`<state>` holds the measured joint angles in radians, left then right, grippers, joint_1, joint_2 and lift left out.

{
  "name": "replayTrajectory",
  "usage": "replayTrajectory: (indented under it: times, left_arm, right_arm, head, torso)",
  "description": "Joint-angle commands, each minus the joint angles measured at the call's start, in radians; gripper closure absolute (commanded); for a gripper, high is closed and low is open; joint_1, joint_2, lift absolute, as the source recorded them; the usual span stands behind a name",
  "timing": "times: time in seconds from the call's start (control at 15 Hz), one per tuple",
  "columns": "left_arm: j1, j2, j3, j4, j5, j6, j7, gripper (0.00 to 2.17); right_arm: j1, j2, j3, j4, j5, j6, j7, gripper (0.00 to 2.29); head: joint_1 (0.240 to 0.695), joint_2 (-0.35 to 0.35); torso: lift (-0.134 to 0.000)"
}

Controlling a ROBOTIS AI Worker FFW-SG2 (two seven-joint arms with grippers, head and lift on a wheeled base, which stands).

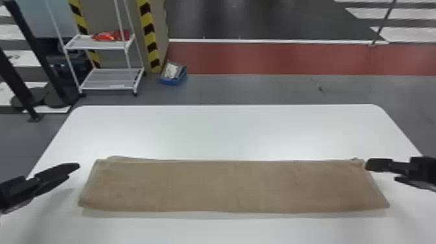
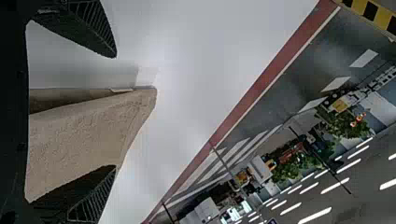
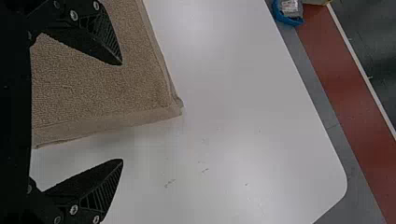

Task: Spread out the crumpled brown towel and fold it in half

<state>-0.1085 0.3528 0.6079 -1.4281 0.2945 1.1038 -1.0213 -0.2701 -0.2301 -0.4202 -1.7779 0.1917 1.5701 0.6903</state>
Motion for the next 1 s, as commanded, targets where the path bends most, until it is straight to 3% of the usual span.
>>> replayTrajectory:
  times: [0.0,0.93]
  left_arm:
    - [0.001,0.002,0.001,0.0,0.0,0.0,0.001,0.03]
    - [0.001,0.002,0.0,0.0,-0.003,-0.003,-0.011,0.04]
  right_arm:
    - [-0.001,0.0,0.0,0.0,0.0,0.002,0.0,0.16]
    - [0.0,0.001,-0.005,0.0,-0.002,0.002,0.0,0.16]
  head:
    - [0.695,0.0]
    - [0.695,0.001]
  torso:
    - [-0.125]
    - [-0.125]
